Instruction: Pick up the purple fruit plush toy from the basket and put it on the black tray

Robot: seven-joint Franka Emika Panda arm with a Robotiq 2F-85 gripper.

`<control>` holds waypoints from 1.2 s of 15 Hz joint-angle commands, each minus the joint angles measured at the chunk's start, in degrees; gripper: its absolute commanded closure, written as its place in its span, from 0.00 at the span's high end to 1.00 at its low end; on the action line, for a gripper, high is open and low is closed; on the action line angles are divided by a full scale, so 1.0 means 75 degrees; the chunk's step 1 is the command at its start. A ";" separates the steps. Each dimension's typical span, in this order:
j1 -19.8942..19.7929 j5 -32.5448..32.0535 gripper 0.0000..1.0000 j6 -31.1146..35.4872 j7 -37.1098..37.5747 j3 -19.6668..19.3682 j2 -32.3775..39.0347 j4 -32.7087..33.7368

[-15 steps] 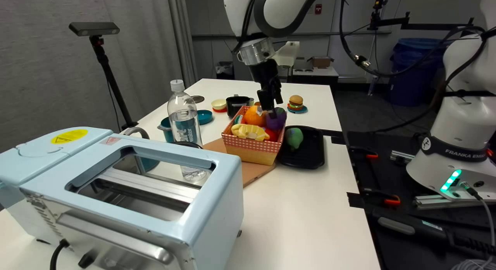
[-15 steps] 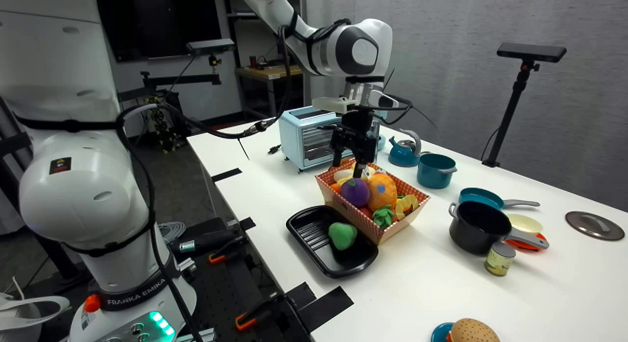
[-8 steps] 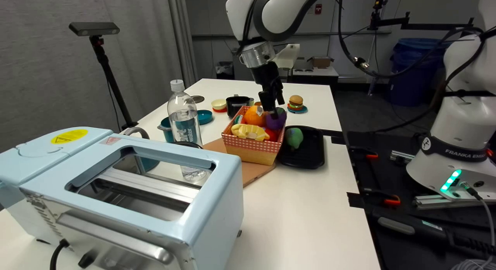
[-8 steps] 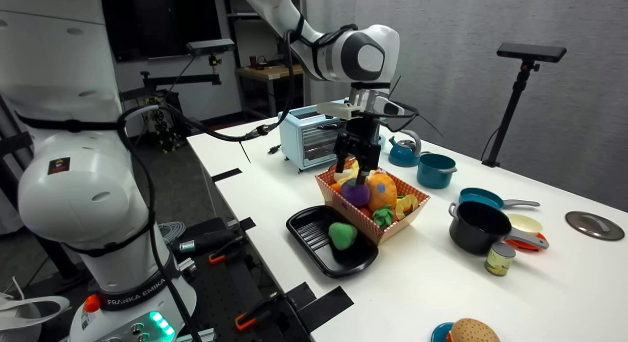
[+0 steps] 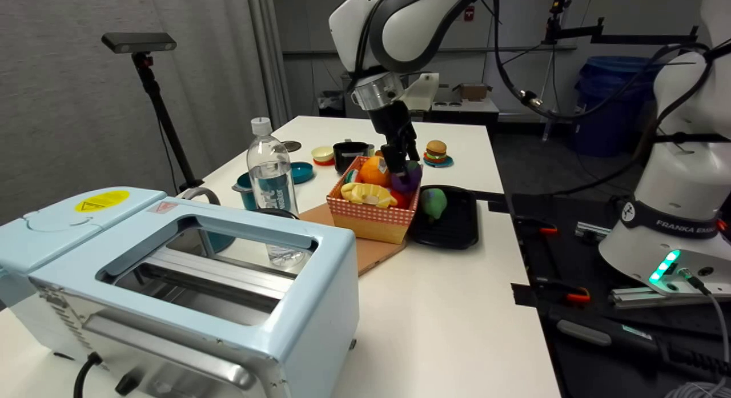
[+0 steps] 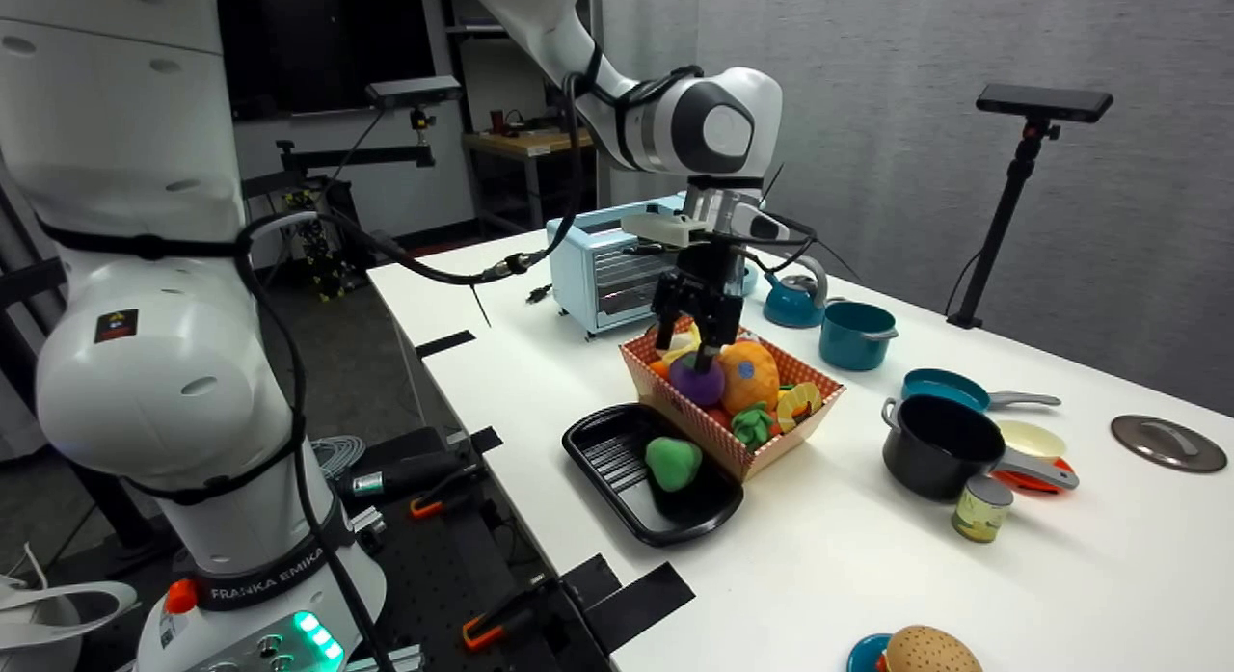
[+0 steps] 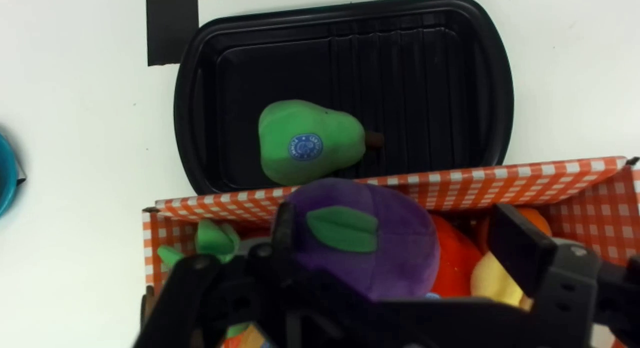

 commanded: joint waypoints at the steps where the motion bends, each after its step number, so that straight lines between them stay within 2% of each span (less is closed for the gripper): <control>1: 0.0044 0.0014 0.66 -0.0087 -0.0062 0.0050 0.0216 0.0217; 9: 0.0059 0.0009 0.04 -0.0036 -0.0034 0.0058 0.0216 0.0141; 11: 0.0068 -0.0011 0.00 -0.0022 -0.0029 0.0061 0.0183 0.0108; 15: 0.0084 -0.0092 0.00 -0.0058 -0.0020 0.0059 0.0017 0.0035; 18: 0.0211 -0.0232 0.02 -0.0001 0.0127 0.0129 -0.0446 -0.0248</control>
